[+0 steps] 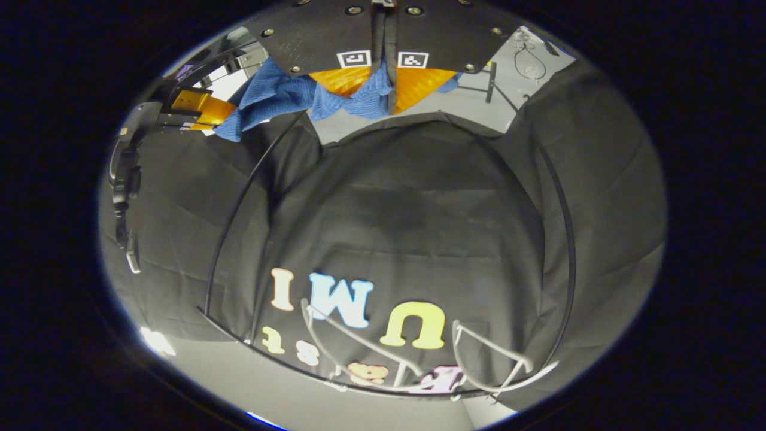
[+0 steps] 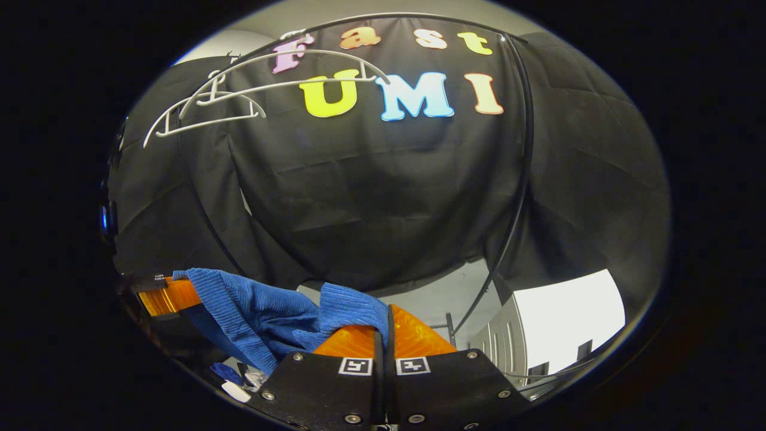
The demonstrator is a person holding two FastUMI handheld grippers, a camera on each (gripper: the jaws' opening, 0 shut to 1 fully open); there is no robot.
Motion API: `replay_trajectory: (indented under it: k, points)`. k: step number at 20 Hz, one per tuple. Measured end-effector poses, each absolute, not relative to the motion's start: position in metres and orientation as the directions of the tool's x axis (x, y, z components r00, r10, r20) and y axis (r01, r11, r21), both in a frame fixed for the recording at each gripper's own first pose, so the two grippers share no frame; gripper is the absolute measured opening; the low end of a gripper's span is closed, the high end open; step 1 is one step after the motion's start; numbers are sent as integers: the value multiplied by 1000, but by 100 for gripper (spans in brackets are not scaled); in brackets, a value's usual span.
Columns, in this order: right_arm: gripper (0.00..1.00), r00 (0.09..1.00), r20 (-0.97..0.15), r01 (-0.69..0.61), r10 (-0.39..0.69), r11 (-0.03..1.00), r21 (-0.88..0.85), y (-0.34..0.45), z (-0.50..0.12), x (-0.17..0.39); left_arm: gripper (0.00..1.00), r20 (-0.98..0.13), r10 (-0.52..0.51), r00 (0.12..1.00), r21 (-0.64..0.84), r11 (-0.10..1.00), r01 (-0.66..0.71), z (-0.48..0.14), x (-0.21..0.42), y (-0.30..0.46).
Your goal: Grasp the clothes on the hanger with both hands and then place them into the laundry hamper below.
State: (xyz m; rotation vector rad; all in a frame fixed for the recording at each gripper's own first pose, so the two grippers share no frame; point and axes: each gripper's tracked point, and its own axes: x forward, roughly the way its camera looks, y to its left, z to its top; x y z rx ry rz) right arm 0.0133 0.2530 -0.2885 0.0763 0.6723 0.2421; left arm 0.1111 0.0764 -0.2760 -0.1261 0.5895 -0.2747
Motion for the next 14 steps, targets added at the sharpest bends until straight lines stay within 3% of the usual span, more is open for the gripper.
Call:
replay_trajectory:
  k: [14]
  points:
    - [2, 640, -750, -77, 169, 985, 156, 246, -430, 1, 1, -694, -274, 666, -116, 955, 272, -450, 106, 68]
